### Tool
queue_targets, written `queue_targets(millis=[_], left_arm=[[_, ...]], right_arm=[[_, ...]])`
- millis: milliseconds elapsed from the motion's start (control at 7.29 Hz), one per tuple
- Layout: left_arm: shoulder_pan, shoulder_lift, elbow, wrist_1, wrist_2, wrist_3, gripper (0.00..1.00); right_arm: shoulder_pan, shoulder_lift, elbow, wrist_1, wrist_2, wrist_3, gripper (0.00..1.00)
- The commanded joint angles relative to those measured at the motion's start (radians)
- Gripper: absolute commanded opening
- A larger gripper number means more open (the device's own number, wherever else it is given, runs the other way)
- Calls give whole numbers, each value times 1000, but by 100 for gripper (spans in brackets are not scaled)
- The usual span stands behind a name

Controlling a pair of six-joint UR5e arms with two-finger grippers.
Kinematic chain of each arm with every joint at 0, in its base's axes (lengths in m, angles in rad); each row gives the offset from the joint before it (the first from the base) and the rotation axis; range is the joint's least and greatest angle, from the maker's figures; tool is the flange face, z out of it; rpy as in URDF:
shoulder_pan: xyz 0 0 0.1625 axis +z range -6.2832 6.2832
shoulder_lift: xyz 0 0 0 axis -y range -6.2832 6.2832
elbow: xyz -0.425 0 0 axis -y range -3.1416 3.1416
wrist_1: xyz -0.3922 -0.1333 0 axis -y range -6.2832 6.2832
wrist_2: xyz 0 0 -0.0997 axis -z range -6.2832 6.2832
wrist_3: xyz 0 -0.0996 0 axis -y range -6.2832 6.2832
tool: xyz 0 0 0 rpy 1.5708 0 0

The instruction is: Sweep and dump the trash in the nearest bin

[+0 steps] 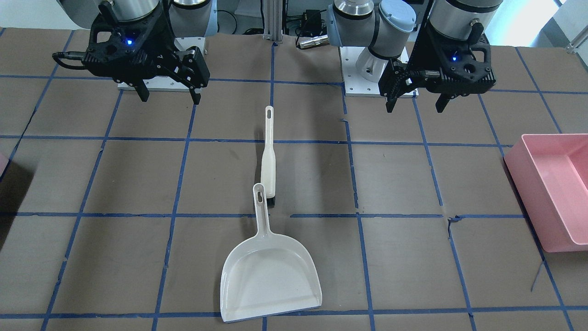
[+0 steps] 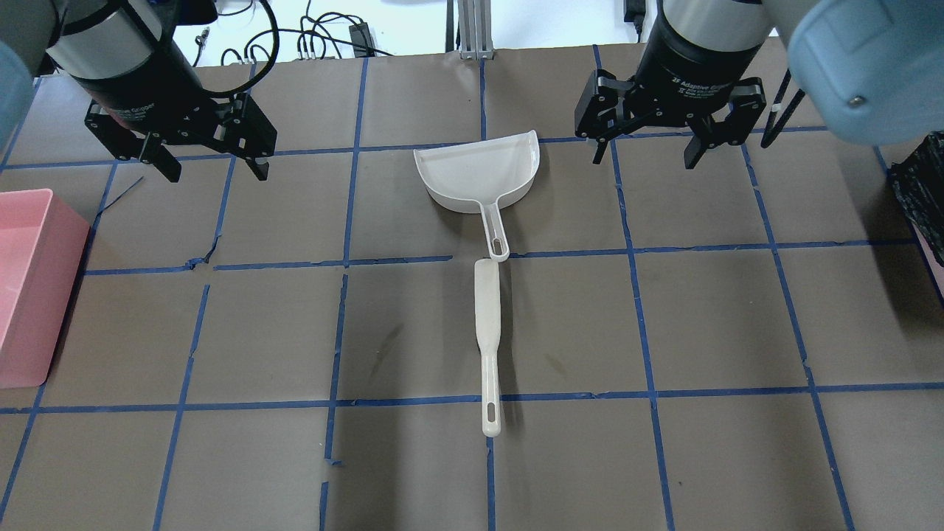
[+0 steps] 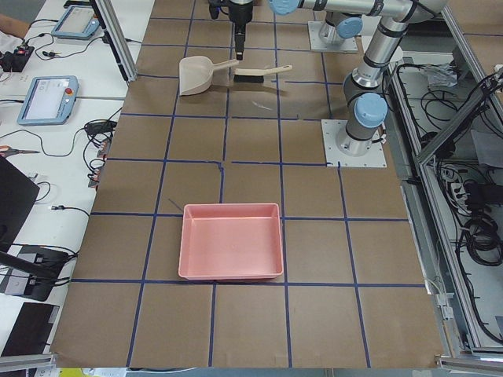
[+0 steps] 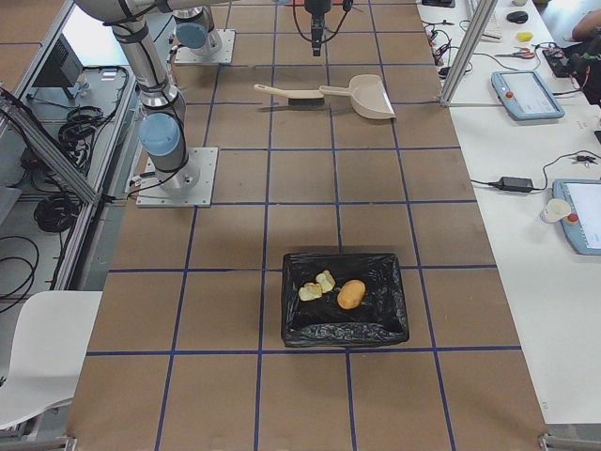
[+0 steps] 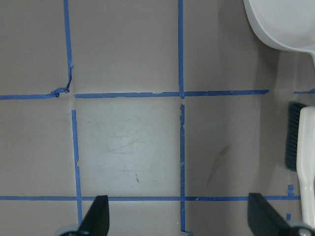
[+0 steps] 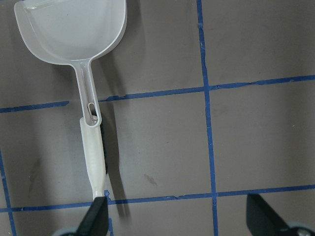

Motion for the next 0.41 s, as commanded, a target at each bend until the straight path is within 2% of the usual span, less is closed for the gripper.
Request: queue_targets(millis=[0,274], left_arm=[[-1,0,-1,1,3,3,100],[-1,-3,5,-16,9,3,100]], right_arm=[[1,-2,1,9,-1,-1,100],[-7,-2,1,10,-1,-1,100]])
